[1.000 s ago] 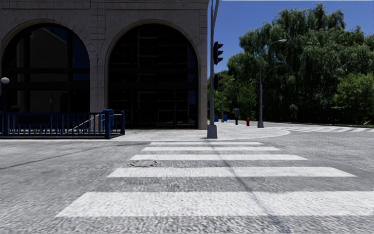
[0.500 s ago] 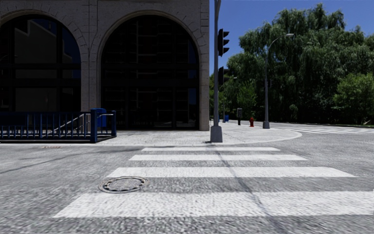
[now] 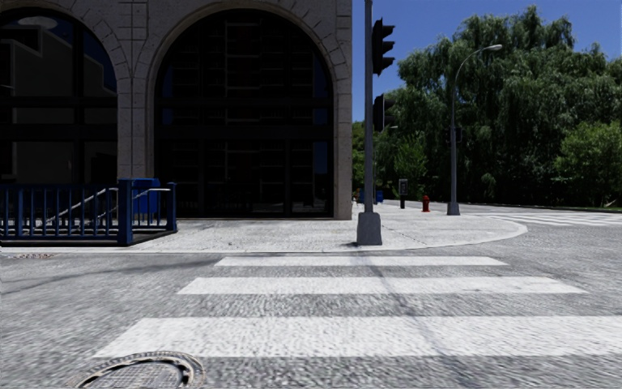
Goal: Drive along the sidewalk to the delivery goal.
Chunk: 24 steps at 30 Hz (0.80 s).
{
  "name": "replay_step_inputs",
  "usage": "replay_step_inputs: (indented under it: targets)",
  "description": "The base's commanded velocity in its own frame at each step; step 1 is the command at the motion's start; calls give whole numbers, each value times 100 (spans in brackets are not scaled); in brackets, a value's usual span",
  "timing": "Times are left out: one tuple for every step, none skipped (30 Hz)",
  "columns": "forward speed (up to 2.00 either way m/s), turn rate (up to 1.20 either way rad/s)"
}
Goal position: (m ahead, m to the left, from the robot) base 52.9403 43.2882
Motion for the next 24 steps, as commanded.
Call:
replay_step_inputs:
  targets:
    - [197,0]
    - [197,0]
    - [196,0]
    - [195,0]
    - [195,0]
    - [195,0]
    - [195,0]
    - [195,0]
    - [195,0]
    - [195,0]
    - [196,0]
    - [197,0]
    - [197,0]
    - [197,0]
    - [197,0]
    - [197,0]
    - [197,0]
    - [197,0]
    - [197,0]
    - [197,0]
    - [197,0]
    - [197,0]
    - [197,0]
    - [197,0]
